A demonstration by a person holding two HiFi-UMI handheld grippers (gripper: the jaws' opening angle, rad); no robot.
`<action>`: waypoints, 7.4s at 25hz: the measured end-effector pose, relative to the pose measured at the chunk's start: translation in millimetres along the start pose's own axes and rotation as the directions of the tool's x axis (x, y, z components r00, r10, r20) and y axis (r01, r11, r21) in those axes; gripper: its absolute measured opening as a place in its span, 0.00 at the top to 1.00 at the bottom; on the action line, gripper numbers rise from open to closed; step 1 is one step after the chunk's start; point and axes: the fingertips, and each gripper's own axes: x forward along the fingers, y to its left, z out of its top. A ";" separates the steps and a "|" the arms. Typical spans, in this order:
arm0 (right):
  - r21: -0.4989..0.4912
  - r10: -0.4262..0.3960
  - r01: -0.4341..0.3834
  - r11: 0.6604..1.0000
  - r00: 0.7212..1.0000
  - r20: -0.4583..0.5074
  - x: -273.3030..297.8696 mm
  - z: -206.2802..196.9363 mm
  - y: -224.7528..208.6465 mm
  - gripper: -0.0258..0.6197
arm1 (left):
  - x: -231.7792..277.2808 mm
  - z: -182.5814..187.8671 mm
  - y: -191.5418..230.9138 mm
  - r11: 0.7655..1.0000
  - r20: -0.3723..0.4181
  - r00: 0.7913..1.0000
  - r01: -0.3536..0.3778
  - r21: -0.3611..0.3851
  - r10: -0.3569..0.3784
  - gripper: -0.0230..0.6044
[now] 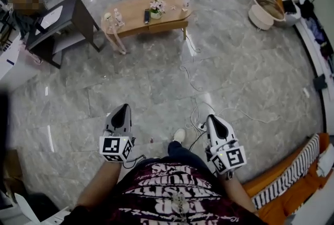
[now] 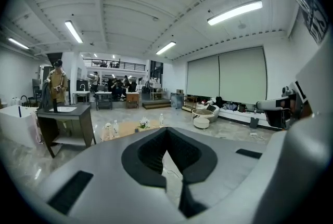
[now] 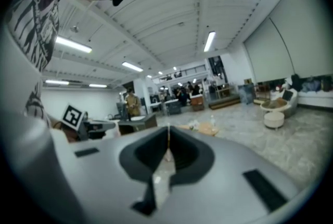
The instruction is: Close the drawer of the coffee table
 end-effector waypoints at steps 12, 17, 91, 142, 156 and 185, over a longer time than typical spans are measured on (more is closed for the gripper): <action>-0.136 0.141 -0.141 0.981 0.990 -0.006 60.5 33.7 -33.6 0.91 | 43.1 64.1 -18.3 0.998 0.169 0.984 -0.056 0.008 0.054 0.93; -0.152 0.180 -0.185 0.971 0.983 -0.048 83.0 24.1 -29.0 0.91 | 51.9 55.4 -3.0 0.996 0.157 0.983 -0.088 -0.022 0.090 0.93; -0.059 0.137 -0.142 0.988 0.987 -0.083 481.4 128.2 -232.7 0.91 | 463.1 120.2 161.2 0.991 0.011 0.992 -0.125 -0.052 0.126 0.93; -0.144 0.013 -0.082 0.986 0.904 -0.427 761.6 55.2 -364.7 0.91 | 712.7 -46.1 313.9 0.998 -0.418 0.907 0.047 -0.033 -0.056 0.93; -0.233 0.086 -0.393 0.889 0.645 -0.760 825.0 -225.5 -472.9 0.90 | 783.8 -323.4 296.8 0.987 -0.694 0.711 0.161 0.006 -0.112 0.75; -0.436 -0.025 -0.780 0.449 0.476 -0.879 888.7 -427.7 -566.8 0.76 | 881.7 -454.5 300.3 0.994 -0.749 0.660 0.036 0.106 0.056 0.59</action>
